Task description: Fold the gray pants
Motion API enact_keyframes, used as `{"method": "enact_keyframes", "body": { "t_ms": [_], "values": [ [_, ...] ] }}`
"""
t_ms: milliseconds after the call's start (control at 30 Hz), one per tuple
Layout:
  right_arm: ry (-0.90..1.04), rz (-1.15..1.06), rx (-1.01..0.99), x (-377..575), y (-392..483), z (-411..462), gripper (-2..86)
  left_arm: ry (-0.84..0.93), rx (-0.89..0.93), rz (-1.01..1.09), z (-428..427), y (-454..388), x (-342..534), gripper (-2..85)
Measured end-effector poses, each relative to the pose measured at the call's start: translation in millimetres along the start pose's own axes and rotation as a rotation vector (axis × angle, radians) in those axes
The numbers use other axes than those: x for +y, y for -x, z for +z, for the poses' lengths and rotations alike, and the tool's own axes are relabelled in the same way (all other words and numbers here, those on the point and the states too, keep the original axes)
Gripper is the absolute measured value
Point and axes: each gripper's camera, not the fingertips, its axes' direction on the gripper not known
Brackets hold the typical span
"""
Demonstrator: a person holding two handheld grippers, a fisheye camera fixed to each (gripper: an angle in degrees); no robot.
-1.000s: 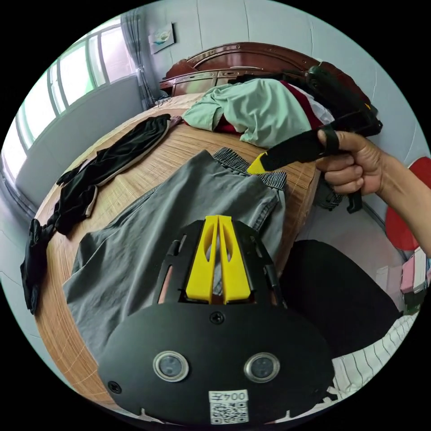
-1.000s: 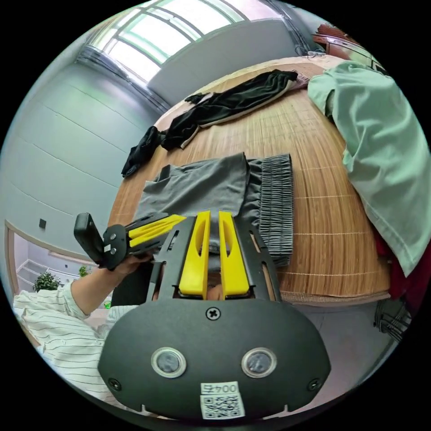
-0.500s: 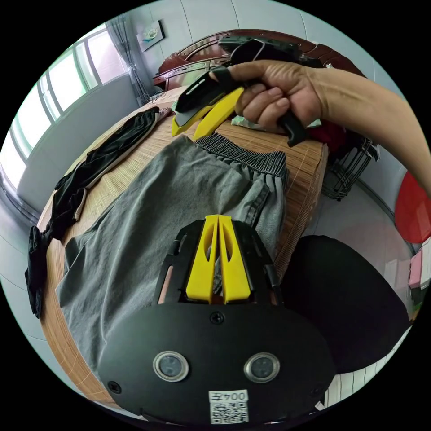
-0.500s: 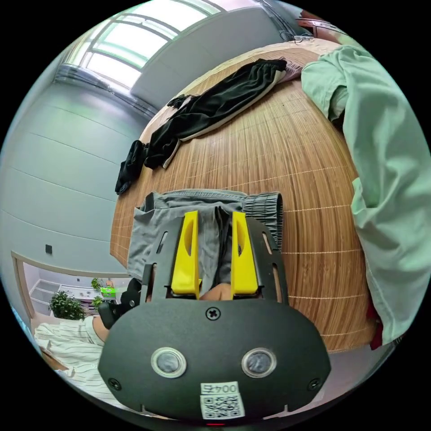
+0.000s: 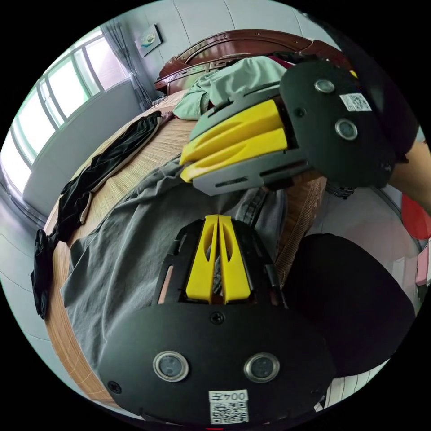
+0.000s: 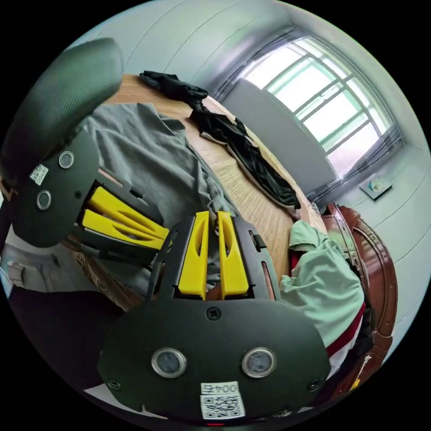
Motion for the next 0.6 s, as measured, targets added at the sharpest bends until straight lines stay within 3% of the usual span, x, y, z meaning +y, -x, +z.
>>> {"method": "enact_keyframes", "body": {
  "t_ms": [267, 367, 600],
  "values": [
    [0.007, 0.410, -0.494, -15.5, -74.9, 6.0, 8.2, 0.001, 0.030, -0.015, 2.0, -1.3, -4.7, 0.0],
    [-0.029, 0.500, -0.526, -29.8, -107.8, 7.6, 7.9, 0.000, 0.025, -0.012, 3.2, -4.3, -5.9, 0.0],
    [0.121, 0.232, -0.525, -127.9, -98.1, 52.0, 7.5, -0.001, 0.031, -0.014, 7.9, -7.2, -7.6, 0.0]
  ]
}}
